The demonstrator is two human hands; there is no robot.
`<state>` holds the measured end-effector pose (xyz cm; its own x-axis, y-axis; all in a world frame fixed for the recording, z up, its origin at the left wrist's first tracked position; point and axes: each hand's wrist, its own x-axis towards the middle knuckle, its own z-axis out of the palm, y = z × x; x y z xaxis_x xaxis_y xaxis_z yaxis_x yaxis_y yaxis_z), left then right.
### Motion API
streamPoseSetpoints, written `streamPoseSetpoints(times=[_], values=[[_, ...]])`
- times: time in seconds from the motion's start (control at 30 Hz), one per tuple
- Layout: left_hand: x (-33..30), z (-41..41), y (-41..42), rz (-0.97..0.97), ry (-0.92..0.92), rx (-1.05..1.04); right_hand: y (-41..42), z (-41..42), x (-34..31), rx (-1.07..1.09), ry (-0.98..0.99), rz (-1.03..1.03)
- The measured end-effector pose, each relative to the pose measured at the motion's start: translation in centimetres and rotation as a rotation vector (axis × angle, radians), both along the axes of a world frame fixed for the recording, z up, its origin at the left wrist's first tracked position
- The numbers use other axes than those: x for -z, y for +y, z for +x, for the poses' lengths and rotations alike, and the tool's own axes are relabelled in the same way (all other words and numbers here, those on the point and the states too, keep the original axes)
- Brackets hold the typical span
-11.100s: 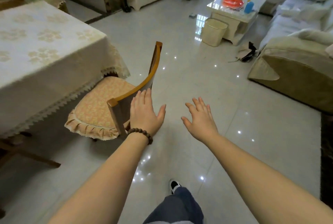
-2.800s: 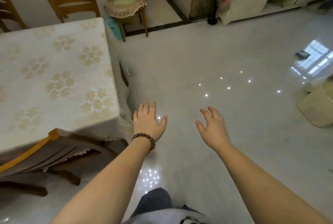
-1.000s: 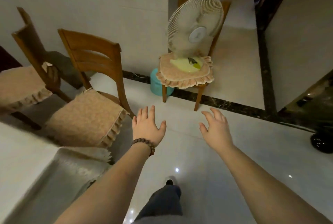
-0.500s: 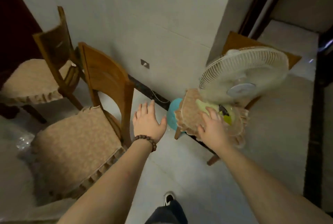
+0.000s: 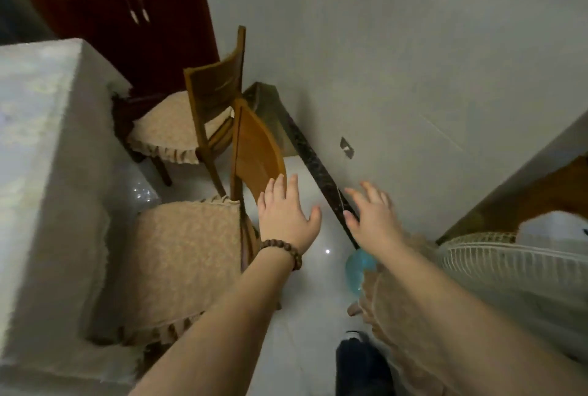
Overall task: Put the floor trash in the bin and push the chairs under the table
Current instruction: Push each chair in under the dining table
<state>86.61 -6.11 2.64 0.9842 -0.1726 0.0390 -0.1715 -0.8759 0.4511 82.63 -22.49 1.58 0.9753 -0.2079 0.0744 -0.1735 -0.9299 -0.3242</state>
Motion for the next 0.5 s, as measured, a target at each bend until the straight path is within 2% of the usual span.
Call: streamPoseSetpoints(times=[0.3, 0.5], values=[[-0.6, 7.7, -4.2, 0.051, 0.11, -0.3, -2.9, 16.5, 0.9, -0.437, 0.021, -0.035], [2.1, 9.8, -4.9, 0.188, 0.3, -0.368, -0.7, 23.8, 2.7, -0.653, 0.055, -0.114]])
